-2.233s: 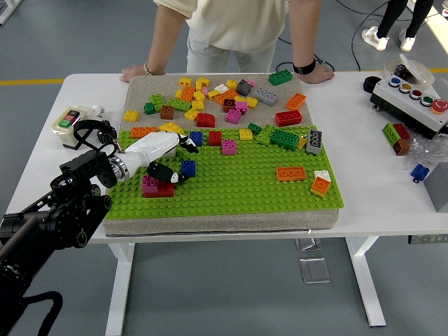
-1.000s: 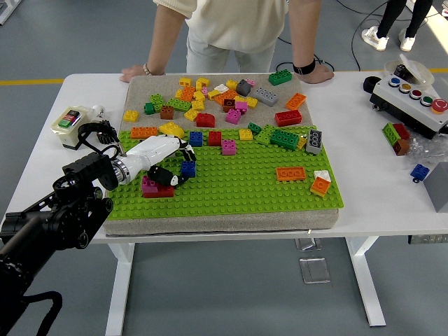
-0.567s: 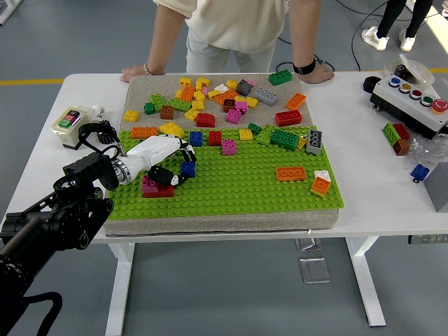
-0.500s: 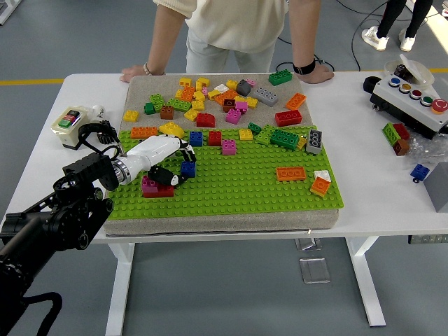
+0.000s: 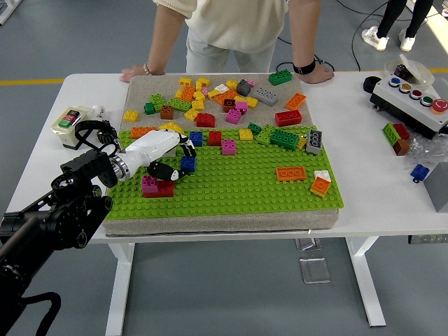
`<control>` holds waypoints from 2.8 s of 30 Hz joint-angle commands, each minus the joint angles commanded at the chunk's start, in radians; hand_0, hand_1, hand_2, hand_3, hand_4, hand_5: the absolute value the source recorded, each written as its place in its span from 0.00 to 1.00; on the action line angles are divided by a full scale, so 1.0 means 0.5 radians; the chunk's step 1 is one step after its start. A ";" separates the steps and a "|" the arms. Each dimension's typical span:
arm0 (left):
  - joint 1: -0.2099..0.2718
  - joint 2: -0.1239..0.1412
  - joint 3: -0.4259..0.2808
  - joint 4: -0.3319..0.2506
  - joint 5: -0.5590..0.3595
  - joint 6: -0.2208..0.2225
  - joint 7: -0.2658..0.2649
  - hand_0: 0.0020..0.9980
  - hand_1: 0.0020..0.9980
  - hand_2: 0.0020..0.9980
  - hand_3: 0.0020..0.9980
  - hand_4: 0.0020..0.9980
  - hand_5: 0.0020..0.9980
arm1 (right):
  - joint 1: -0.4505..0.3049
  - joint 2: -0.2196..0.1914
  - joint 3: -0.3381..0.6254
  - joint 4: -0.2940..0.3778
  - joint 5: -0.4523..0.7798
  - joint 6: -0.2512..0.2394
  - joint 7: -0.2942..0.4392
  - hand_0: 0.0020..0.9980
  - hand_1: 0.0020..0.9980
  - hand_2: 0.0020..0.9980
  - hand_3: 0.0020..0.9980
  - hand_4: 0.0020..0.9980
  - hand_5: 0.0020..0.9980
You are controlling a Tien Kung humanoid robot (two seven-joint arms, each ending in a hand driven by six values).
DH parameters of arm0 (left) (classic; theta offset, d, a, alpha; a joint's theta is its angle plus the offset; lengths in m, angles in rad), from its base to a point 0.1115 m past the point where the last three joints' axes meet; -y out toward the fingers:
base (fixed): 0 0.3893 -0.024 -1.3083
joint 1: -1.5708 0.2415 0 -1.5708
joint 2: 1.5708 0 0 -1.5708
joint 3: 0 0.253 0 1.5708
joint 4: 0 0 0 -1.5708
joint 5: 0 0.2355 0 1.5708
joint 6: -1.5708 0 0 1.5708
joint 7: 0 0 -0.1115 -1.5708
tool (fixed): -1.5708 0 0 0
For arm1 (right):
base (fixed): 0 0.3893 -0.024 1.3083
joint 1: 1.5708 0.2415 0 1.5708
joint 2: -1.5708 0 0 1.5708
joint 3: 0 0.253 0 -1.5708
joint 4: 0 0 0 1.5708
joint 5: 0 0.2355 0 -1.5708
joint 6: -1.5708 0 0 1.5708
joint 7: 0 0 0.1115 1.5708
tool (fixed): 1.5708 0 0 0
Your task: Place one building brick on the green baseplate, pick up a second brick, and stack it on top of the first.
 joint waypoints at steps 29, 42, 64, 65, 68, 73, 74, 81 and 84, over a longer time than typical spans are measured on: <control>0.199 0.090 -0.088 -0.503 0.000 -0.166 0.062 0.84 0.67 0.58 0.55 0.68 0.06 | -0.017 -0.010 0.026 0.000 -0.004 0.006 0.015 0.74 0.66 0.71 0.60 0.93 0.51; 0.336 0.141 -0.125 -0.698 0.000 -0.197 0.091 0.84 0.67 0.58 0.55 0.68 0.06 | -0.027 -0.018 0.039 0.000 -0.007 0.012 0.021 0.74 0.66 0.71 0.60 0.92 0.51; 0.520 0.194 -0.230 -0.909 0.000 -0.259 0.143 0.85 0.67 0.58 0.55 0.69 0.07 | -0.035 -0.029 0.067 0.000 -0.003 0.028 0.020 0.74 0.66 0.71 0.60 0.92 0.51; 0.528 0.196 -0.233 -0.917 0.000 -0.263 0.145 0.85 0.67 0.58 0.55 0.69 0.07 | -0.035 -0.029 0.067 0.000 -0.003 0.028 0.020 0.74 0.66 0.71 0.60 0.92 0.51; 0.554 0.201 -0.241 -0.945 0.000 -0.275 0.151 0.85 0.67 0.58 0.55 0.69 0.07 | -0.035 -0.030 0.071 0.000 -0.003 0.026 0.021 0.74 0.66 0.71 0.60 0.92 0.51; 0.595 0.207 -0.259 -0.991 0.000 -0.293 0.161 0.85 0.67 0.58 0.55 0.69 0.08 | -0.038 -0.030 0.075 0.000 -0.003 0.024 0.019 0.74 0.66 0.71 0.60 0.92 0.51; 0.597 0.208 -0.260 -0.994 0.000 -0.294 0.161 0.85 0.67 0.58 0.55 0.69 0.08 | -0.038 -0.030 0.075 0.000 -0.003 0.024 0.019 0.74 0.66 0.71 0.60 0.92 0.51; 0.623 0.217 -0.278 -1.010 0.000 -0.306 0.167 0.85 0.67 0.58 0.55 0.70 0.08 | -0.037 -0.030 0.077 0.000 -0.003 0.021 0.020 0.74 0.66 0.71 0.60 0.92 0.51; 0.637 0.223 -0.283 -1.005 0.000 -0.304 0.168 0.85 0.66 0.58 0.55 0.70 0.08 | -0.039 -0.029 0.077 0.000 -0.005 0.018 0.020 0.74 0.66 0.71 0.60 0.92 0.51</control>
